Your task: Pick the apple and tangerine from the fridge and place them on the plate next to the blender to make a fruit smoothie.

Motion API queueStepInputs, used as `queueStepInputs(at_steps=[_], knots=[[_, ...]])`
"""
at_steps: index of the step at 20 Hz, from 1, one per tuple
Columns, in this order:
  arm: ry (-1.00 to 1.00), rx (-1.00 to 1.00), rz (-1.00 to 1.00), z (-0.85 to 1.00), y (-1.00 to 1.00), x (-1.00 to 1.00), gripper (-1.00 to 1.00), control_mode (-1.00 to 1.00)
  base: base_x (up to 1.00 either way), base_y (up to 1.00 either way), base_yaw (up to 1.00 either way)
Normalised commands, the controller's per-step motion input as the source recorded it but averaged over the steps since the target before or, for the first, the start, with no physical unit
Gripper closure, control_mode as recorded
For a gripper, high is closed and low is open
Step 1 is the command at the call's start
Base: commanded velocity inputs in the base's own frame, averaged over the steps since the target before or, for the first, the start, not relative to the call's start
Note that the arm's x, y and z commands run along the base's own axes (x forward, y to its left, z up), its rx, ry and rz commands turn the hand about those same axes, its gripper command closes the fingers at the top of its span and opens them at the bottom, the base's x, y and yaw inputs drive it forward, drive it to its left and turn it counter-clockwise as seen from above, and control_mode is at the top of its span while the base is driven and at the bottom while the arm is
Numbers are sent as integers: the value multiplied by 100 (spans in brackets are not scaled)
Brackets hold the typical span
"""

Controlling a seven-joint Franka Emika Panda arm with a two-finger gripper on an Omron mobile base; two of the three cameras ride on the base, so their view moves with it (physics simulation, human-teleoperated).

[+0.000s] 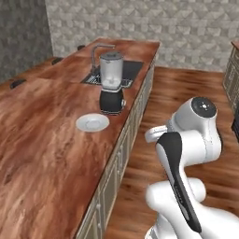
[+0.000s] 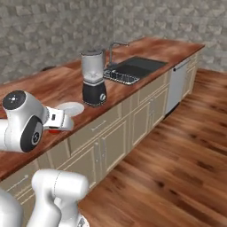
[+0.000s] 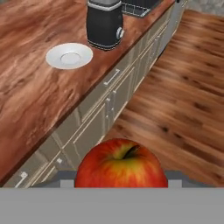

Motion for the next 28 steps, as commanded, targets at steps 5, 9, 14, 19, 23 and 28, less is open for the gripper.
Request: queueStepInputs(at_steps=[5, 9, 14, 19, 23, 28], knots=[[0, 0, 0, 0, 0, 0, 100, 100, 100, -63, 4], [0, 0, 0, 0, 0, 0, 100, 100, 91, -45, 56], [0, 0, 0, 0, 0, 0, 100, 100, 51, -4, 90], [0, 0, 0, 0, 0, 0, 100, 100, 45, -19, 87], [0, 0, 0, 0, 0, 0, 100, 100, 65, -67, 52], [0, 0, 0, 0, 0, 0, 100, 100, 18, -54, 24]])
